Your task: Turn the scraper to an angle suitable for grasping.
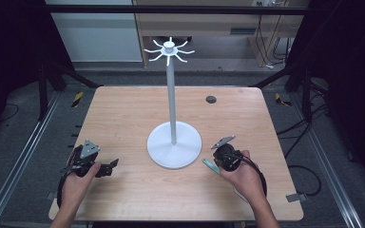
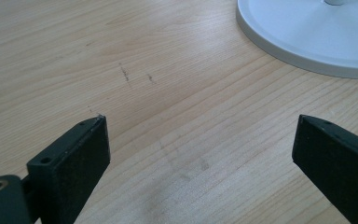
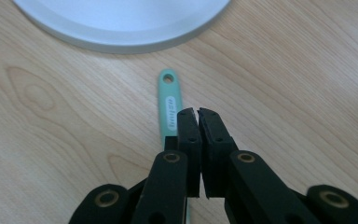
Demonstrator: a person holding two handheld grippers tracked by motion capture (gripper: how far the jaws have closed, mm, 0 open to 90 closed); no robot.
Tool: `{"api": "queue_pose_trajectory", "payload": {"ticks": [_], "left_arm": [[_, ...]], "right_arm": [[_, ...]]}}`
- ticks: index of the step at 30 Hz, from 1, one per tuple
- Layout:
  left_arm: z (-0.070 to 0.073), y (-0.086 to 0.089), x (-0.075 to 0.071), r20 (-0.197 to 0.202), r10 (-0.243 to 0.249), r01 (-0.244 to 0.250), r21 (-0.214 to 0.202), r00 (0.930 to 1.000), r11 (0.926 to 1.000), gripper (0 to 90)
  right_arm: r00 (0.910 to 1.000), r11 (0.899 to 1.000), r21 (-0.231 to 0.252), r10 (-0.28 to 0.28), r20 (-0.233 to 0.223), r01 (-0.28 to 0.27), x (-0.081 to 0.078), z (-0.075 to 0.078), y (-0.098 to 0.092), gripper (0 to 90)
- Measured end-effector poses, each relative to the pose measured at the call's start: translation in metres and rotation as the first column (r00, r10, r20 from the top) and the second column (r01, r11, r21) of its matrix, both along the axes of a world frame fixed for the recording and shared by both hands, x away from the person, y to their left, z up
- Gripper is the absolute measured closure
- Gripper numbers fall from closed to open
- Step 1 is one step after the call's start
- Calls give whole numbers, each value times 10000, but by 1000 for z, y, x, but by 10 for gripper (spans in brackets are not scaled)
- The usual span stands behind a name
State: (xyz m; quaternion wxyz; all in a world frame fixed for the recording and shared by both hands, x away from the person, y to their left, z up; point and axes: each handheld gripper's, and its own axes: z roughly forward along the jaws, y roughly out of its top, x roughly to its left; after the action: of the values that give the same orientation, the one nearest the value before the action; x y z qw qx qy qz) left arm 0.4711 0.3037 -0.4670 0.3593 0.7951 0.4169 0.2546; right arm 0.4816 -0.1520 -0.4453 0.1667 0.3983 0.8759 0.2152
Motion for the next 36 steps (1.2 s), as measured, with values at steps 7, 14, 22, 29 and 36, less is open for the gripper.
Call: {"api": "queue_pose_trajectory", "payload": {"ticks": [7, 14, 22, 29, 36], "left_arm": [[1, 1, -2, 13, 4, -4, -69, 10000, 10000, 37], [1, 4, 1, -15, 158, -158, 16, 9999, 9999, 37], [1, 4, -1, 7, 209, -209, -9, 9998, 9998, 36], [0, 4, -1, 7, 199, -199, -7, 9998, 9998, 36], [0, 4, -1, 35, 190, -190, 31, 9998, 9998, 37]], "right_arm": [[9996, 9995, -249, 178, -239, -183, 4, 5, 8, 765], [9983, 9984, -454, 313, -494, -336, 12, 10, 11, 613], [9945, 9976, -472, 460, -944, -506, 17, 15, 12, 566], [9897, 9957, -639, 582, -1307, -669, 19, 13, 14, 565], [9841, 9952, -615, 645, -1655, -755, 24, 8, 18, 584]]}}
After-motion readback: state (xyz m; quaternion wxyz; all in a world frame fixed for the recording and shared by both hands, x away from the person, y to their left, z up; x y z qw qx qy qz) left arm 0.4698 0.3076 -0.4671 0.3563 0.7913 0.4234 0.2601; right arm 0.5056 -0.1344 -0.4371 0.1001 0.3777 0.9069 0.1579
